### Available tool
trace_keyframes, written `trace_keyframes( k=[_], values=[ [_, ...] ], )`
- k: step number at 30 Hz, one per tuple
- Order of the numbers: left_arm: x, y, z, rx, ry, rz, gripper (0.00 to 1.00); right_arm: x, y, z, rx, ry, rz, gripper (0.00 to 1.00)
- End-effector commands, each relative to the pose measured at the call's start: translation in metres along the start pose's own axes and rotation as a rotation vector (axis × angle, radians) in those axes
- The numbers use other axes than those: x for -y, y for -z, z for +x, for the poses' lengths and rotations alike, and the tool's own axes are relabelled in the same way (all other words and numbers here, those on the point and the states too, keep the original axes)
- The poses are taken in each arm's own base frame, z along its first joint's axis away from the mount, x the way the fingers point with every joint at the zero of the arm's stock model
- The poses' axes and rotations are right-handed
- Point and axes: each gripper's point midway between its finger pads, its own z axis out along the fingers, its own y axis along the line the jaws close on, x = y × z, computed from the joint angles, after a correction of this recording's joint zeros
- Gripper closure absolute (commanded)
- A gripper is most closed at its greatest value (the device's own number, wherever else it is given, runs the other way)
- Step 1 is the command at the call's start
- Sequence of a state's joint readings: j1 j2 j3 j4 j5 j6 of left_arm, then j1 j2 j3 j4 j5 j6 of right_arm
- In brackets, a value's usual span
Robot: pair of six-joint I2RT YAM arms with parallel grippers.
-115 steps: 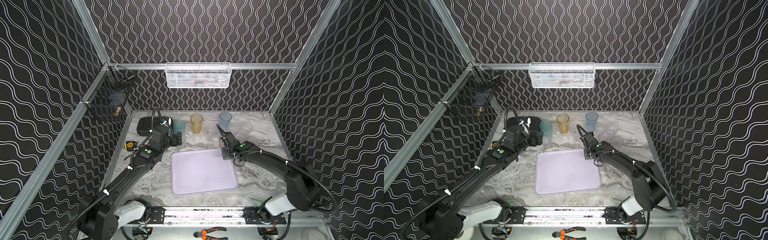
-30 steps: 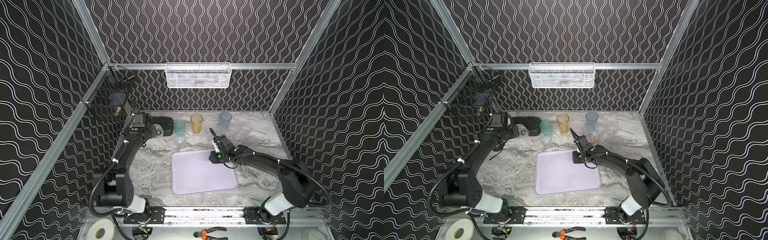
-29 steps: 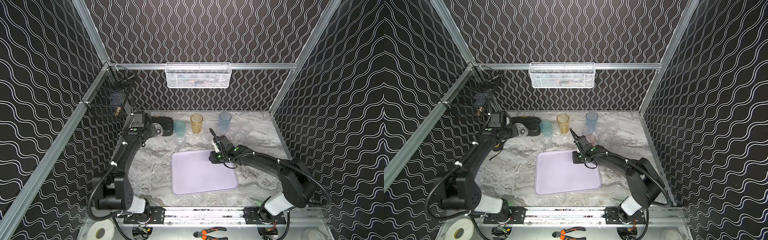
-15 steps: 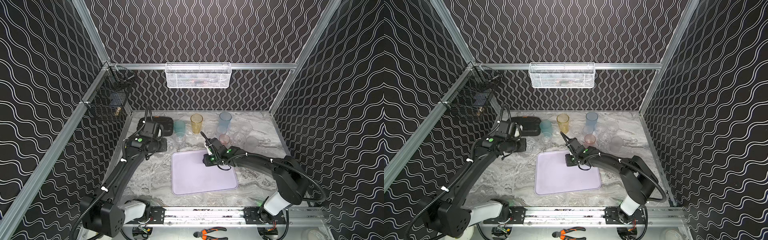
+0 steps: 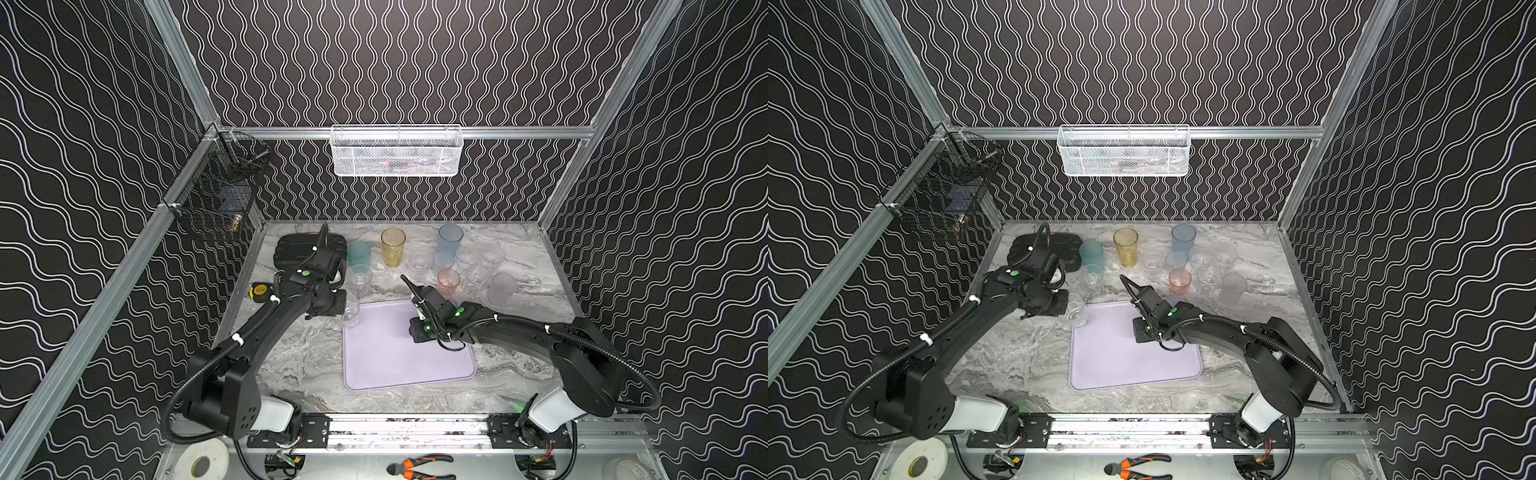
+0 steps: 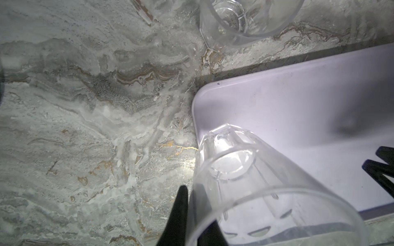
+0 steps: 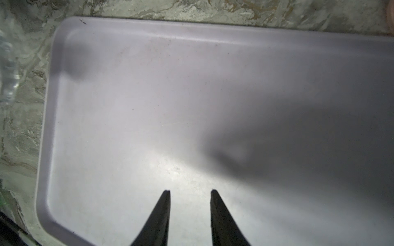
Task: Place the glasses into the tray
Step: Place the glass on the tray.
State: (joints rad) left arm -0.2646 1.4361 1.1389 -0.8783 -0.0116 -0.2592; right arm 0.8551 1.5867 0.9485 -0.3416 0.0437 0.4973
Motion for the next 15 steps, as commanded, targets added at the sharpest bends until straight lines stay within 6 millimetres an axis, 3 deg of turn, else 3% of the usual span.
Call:
trace_keyframes(
  k=[1, 15],
  values=[
    [0.0, -0.009, -0.01, 0.009, -0.028, -0.018, 1.0, 0.002, 0.001, 0.001, 0.014, -0.018, 0.008, 0.66],
    [0.008, -0.058, -0.018, -0.069, -0.079, -0.06, 1.0, 0.011, -0.002, 0.014, -0.018, 0.001, 0.041, 0.66]
  ],
)
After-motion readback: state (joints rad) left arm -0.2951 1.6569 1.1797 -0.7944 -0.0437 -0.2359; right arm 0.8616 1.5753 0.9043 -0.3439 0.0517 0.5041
